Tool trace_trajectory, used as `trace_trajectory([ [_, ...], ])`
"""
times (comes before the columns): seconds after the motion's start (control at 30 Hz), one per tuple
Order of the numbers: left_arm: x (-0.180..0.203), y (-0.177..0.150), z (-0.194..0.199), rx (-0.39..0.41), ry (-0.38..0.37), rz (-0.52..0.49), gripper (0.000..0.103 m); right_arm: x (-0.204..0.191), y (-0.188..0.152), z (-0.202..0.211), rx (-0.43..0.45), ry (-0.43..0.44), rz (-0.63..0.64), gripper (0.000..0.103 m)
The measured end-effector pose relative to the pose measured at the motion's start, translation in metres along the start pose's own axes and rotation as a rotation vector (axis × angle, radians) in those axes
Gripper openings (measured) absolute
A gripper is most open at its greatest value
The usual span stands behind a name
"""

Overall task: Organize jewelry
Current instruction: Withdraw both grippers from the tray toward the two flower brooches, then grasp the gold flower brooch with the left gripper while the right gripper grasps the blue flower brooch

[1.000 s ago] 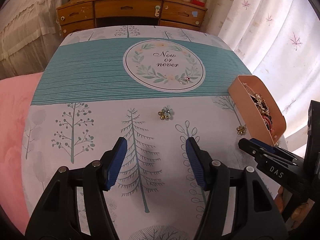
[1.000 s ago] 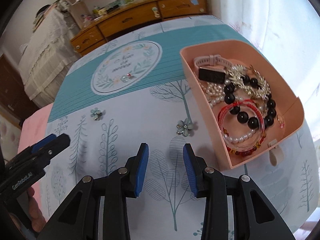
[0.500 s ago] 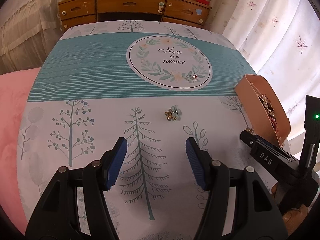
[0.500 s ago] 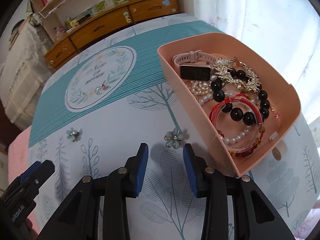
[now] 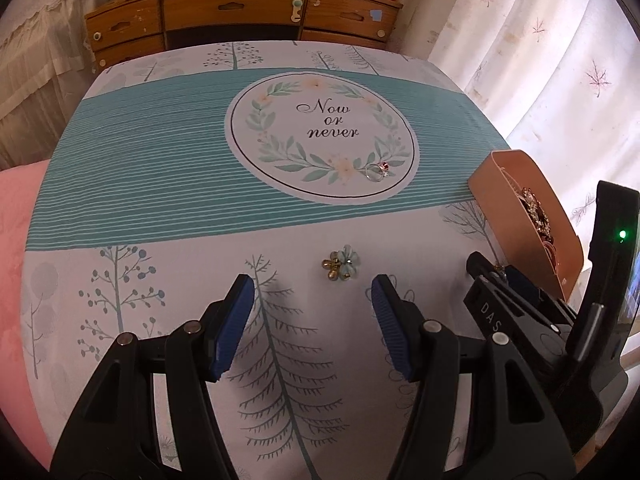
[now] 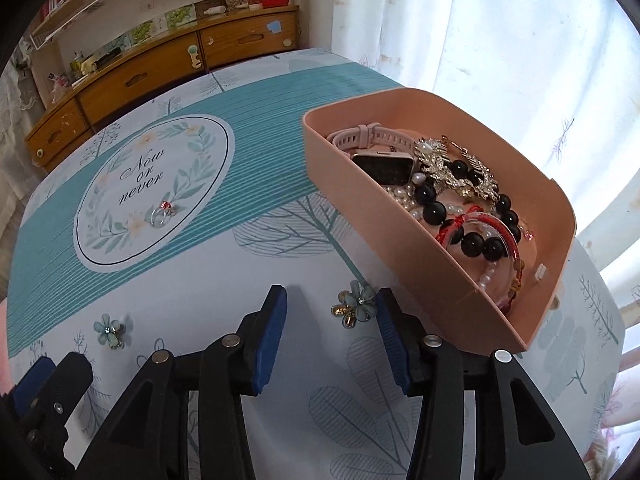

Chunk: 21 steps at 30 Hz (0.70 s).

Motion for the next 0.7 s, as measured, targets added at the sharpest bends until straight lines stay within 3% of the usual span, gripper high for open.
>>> trace_trajectory([
  [0.13,0.009,0.001,-0.009,-0.012,-0.021,-0.029,0.058,-0.005,0.002,0.002,0.016,0.031,0.051,0.020],
  [0.27,0.014,0.004,-0.015,0.001,-0.017,-0.060,0.058,-0.006,0.001,0.002,0.025,0.067,0.087,0.019],
  [0.47,0.019,0.004,-0.025,0.001,-0.010,-0.088,0.036,0.007,-0.005,0.007,0.017,0.268,0.101,0.014],
  [0.63,0.020,0.002,-0.032,0.002,0.002,-0.099,0.017,0.017,-0.011,0.013,0.013,0.363,0.124,0.014],
  [0.7,0.021,0.003,-0.030,0.015,0.001,-0.103,0.015,0.019,-0.012,0.020,0.025,0.388,0.128,0.014],
])
Point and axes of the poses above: each gripper's, at about its wrist camera, not at the fingertips, and z roughly against the way its jaws point, x to its right, y to its top, the point moved 7 cm from there along -z, roughly the way its jaws point, and after that the axes turned 8 degrees about z, right-handed, at the moved point
